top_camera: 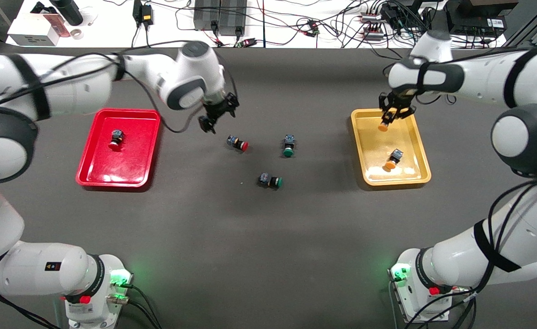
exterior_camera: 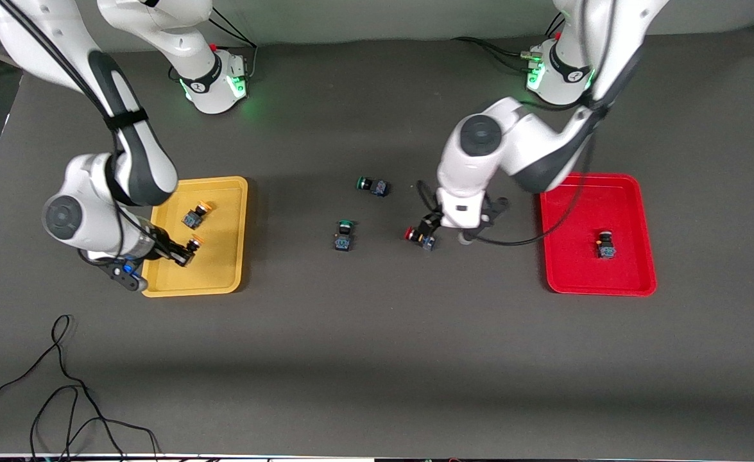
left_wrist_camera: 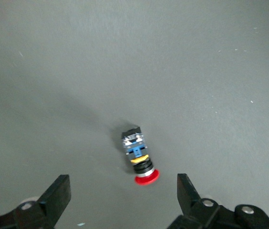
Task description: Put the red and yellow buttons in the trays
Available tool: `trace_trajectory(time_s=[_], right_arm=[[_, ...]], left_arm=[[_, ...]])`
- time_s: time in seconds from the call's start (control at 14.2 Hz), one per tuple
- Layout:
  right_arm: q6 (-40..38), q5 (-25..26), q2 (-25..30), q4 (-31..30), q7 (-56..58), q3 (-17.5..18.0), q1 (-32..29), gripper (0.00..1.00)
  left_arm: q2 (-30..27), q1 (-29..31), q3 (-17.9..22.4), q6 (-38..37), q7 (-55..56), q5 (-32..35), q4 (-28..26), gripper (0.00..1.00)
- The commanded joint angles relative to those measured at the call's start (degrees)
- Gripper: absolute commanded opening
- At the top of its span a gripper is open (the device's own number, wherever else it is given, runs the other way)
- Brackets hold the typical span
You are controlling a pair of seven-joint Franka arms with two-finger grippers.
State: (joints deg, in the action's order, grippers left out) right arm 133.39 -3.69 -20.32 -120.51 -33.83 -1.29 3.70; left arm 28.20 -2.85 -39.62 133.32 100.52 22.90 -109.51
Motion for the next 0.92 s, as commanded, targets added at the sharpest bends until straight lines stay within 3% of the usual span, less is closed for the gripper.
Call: trace_trajectory(time_s=[0.0,0.07,0.21,0.35,0.42,0.56,0.63,0.85], right_arm=[[0.82,-0.53,-0.08,0.46,0.34,-0.03,0.78,0.65],[0.65,-0.53,0.45,0.46,0.26,-0.12,0.60,1.00],[-1.80,-0.61,3.25,0.89,0.16,-0.03,0.16,1.00],[-9.15,-0.61,7.81,4.04,0.43,-0.03,0.16,1.00],[-14.50,-0.53,10.97,6.23,0.52,0.05,0.25,1.00],[-21.21,-0.53,16.68,9.41,1.65,0.41,0.25,1.00],[-23.59,-0.70,19.23,10.29,4.97,0.41,0.16,1.00],[-28.96,-0.53,26.53,10.65,13.86,-0.03,0.16,1.00]], left_arm=[[10.18,-5.13,3.92,-0.51,7.66,6.45,8.24,0.99],[11.94,-7.76,6.55,-0.25,7.67,7.07,9.47,0.99],[13.71,-13.03,11.82,0.97,7.67,7.16,10.63,0.99],[14.07,-13.85,12.72,1.25,7.50,6.90,10.54,0.90],[14.07,-13.85,12.72,1.16,7.15,6.64,10.54,0.78],[13.98,-13.85,12.72,0.81,6.71,6.72,10.63,0.34],[13.98,-13.85,12.64,0.46,6.01,6.72,10.98,0.17],[12.93,-12.89,11.94,-1.90,0.75,6.28,11.59,0.09]])
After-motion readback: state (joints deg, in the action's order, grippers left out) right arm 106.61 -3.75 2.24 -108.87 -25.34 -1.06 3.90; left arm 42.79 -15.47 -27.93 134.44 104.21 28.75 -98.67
